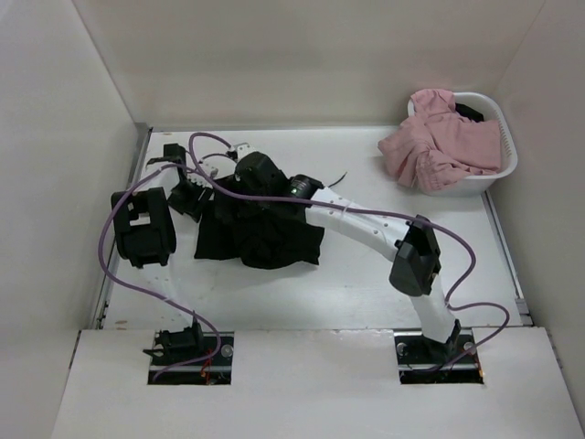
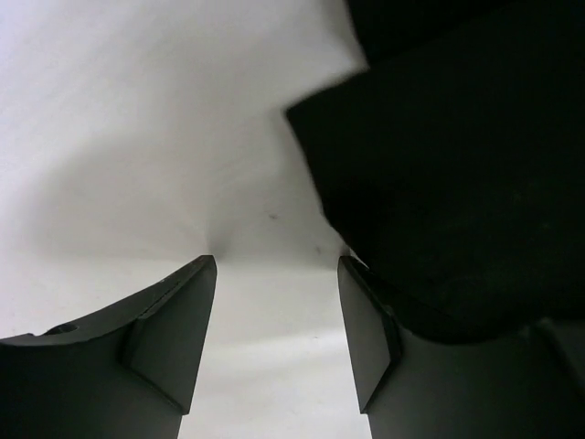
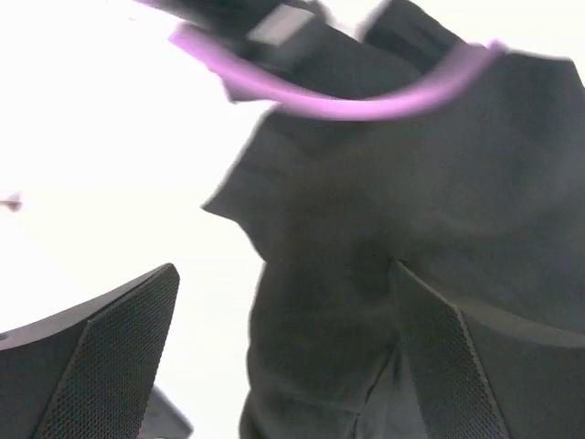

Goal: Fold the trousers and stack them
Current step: Fold the trousers

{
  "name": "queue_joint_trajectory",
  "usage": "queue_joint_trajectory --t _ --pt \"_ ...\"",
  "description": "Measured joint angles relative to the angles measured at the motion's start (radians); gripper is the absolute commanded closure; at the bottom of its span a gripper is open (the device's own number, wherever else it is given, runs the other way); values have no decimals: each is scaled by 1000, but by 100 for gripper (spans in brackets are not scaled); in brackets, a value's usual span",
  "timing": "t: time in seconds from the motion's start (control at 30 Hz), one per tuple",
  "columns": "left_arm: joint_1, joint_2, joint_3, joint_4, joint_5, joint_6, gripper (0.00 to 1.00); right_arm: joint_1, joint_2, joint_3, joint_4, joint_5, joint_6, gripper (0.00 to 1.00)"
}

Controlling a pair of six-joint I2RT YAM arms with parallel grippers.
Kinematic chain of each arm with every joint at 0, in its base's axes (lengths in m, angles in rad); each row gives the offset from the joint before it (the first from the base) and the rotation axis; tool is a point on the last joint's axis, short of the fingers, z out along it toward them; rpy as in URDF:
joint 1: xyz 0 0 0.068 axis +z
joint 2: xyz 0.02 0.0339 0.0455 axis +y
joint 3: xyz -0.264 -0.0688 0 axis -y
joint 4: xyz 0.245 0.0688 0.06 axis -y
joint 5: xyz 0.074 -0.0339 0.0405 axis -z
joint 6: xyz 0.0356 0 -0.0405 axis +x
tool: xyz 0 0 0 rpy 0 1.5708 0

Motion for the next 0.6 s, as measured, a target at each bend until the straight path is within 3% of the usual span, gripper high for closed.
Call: queue_joint_trajectory --t 0.13,0.37,0.47,0.6 --pt "57 20 43 2 14 -21 46 12 -78 -124 230 -106 10 1" --pt "149 -85 114 28 -44 -27 39 -88 -507 -590 362 -76 97 44" --pt "89 -249 109 24 3 -23 35 -193 -613 -739 382 -35 143 57" --pt "-154 -495 10 20 101 13 41 -259 -605 -910 403 -13 194 66"
